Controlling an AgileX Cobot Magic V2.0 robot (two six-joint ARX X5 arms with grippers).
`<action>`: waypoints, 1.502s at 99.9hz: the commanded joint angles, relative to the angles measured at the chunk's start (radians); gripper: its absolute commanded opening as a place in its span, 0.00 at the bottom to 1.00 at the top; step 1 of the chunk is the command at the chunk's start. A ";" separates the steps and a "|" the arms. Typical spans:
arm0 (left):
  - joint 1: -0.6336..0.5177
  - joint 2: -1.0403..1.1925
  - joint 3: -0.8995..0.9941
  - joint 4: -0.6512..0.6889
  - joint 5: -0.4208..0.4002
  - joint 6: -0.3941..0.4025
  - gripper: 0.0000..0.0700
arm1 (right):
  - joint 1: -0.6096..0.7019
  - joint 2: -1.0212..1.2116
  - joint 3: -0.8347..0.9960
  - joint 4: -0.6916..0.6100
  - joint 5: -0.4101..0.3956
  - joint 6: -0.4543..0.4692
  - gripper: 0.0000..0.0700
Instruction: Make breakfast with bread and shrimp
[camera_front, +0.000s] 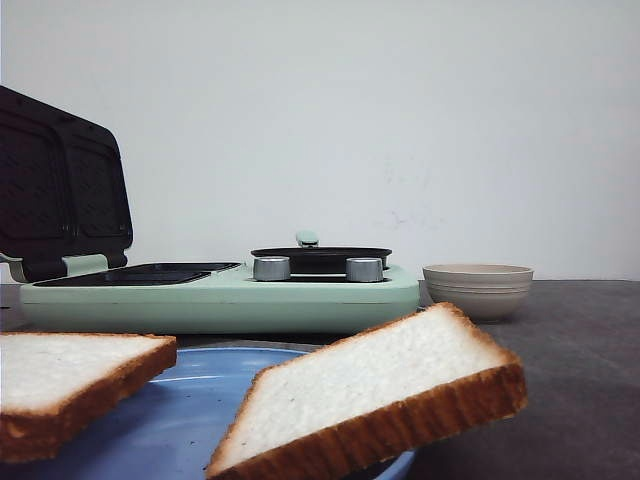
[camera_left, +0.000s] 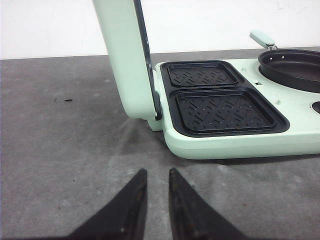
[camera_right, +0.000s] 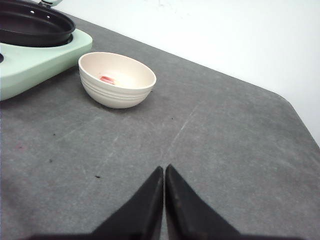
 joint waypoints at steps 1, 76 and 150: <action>0.002 0.001 -0.017 0.009 -0.003 0.009 0.00 | -0.001 -0.003 -0.004 0.011 -0.003 -0.004 0.00; 0.002 0.001 -0.017 0.009 -0.003 0.009 0.00 | -0.001 -0.003 -0.004 0.011 -0.010 0.154 0.00; 0.002 0.001 -0.017 0.036 0.001 0.004 0.00 | -0.001 -0.003 -0.004 0.011 -0.011 0.184 0.00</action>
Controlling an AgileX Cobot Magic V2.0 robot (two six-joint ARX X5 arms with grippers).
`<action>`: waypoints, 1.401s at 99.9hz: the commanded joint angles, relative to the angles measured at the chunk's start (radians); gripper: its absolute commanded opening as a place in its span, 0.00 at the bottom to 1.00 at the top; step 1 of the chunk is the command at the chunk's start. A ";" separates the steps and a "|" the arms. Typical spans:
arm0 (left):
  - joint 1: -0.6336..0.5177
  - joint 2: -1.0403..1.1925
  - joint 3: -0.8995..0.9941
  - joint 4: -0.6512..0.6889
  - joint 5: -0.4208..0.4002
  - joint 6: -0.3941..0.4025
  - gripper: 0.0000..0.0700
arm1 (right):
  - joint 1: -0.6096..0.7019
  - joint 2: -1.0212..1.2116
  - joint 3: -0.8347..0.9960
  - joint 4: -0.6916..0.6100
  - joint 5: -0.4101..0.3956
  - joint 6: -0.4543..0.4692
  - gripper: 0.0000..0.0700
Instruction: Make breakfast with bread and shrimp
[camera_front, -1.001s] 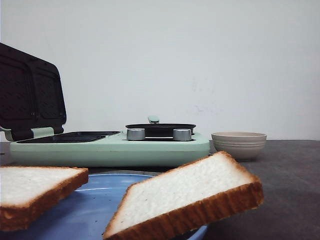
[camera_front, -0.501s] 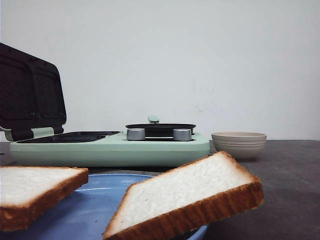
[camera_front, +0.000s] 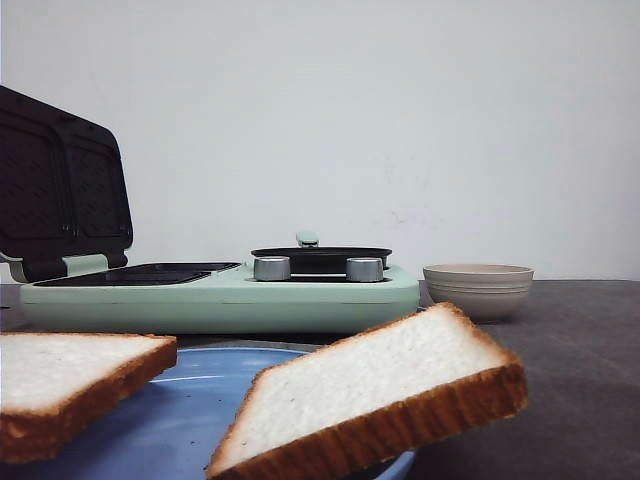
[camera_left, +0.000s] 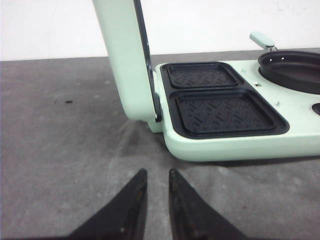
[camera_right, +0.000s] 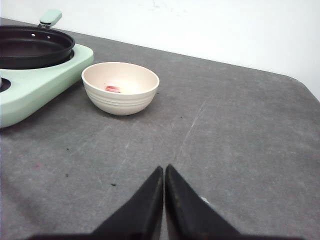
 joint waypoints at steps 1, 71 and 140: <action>0.002 0.001 -0.017 0.023 0.000 0.004 0.00 | -0.001 -0.003 -0.004 0.011 -0.001 0.024 0.00; 0.002 0.001 -0.016 0.021 0.000 -0.235 0.00 | -0.001 -0.003 -0.004 0.011 -0.001 0.241 0.00; 0.002 0.370 0.453 -0.223 0.050 -0.374 0.01 | -0.001 0.364 0.499 -0.361 0.042 0.502 0.00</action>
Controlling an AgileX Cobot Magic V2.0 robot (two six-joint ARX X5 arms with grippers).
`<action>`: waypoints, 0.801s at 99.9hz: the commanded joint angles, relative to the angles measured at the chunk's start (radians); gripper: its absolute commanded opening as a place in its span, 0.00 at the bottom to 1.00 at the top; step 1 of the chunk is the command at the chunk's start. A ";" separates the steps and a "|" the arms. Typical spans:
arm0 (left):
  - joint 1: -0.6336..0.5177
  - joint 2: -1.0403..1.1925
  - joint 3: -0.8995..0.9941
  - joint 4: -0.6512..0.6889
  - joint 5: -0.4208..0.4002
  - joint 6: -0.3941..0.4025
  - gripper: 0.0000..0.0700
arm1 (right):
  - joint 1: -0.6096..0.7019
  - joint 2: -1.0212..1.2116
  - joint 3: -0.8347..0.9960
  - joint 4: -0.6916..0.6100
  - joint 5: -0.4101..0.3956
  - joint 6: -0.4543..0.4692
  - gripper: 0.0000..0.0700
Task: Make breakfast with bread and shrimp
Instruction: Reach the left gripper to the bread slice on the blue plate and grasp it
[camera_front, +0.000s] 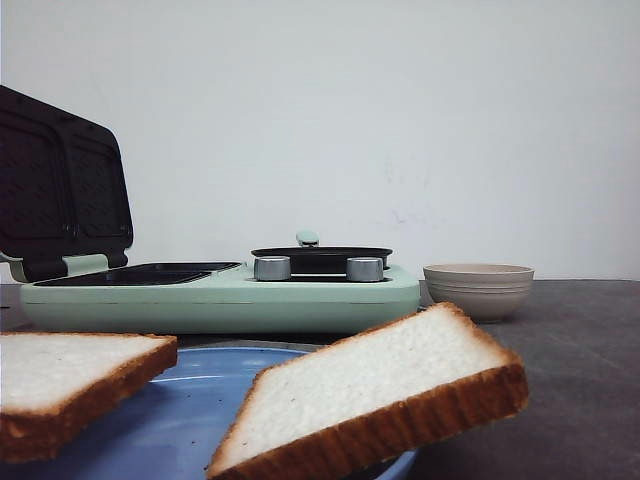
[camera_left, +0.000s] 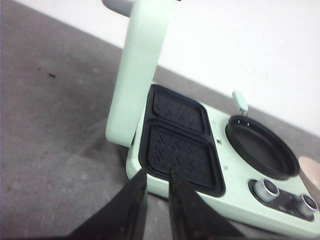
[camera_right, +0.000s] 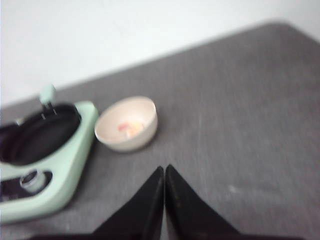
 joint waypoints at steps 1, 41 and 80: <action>0.002 0.095 0.088 -0.034 0.027 0.069 0.01 | -0.001 0.101 0.072 -0.058 -0.010 0.007 0.00; -0.012 0.422 0.327 -0.348 0.325 0.105 0.07 | 0.005 0.348 0.227 -0.189 -0.153 -0.060 0.00; -0.039 0.542 0.327 -0.631 0.343 0.225 0.57 | 0.023 0.348 0.227 -0.210 -0.346 -0.089 0.48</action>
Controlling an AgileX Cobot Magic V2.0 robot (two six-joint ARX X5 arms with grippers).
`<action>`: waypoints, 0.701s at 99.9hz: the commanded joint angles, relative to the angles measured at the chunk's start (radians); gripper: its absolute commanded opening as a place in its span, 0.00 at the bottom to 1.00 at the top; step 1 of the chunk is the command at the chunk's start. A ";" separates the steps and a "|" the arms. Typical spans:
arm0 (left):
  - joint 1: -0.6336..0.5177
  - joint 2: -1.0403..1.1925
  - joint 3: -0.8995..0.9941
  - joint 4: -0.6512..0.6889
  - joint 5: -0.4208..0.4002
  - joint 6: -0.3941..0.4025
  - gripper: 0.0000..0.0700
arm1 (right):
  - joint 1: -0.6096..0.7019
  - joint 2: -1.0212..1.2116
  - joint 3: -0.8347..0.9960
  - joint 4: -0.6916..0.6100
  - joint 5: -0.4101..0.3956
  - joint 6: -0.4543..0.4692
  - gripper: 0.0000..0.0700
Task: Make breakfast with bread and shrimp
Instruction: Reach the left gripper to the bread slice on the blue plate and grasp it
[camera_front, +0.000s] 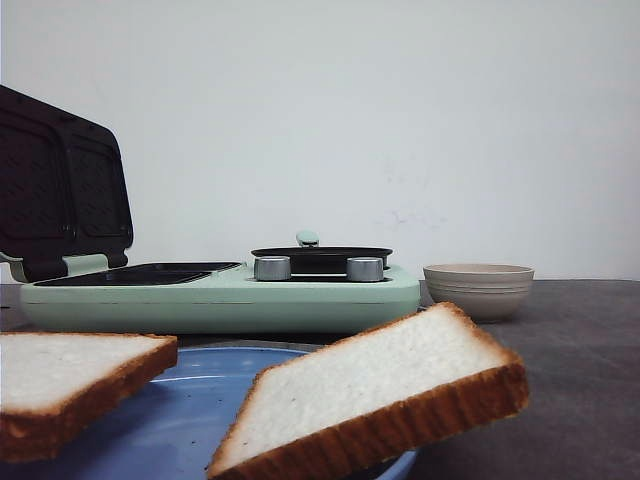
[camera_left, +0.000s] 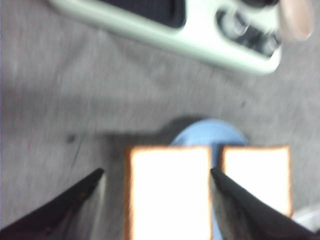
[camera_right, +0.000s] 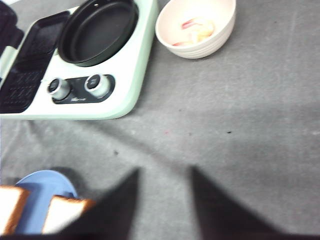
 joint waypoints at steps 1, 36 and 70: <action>-0.004 0.037 0.013 -0.049 0.004 0.058 0.57 | 0.001 0.004 0.018 -0.006 -0.018 -0.011 0.48; -0.063 0.204 0.013 -0.155 0.008 0.112 0.70 | 0.006 0.004 0.018 -0.016 -0.066 -0.014 0.52; -0.146 0.344 0.013 -0.150 0.014 0.153 0.75 | 0.011 0.004 0.018 -0.016 -0.066 -0.014 0.52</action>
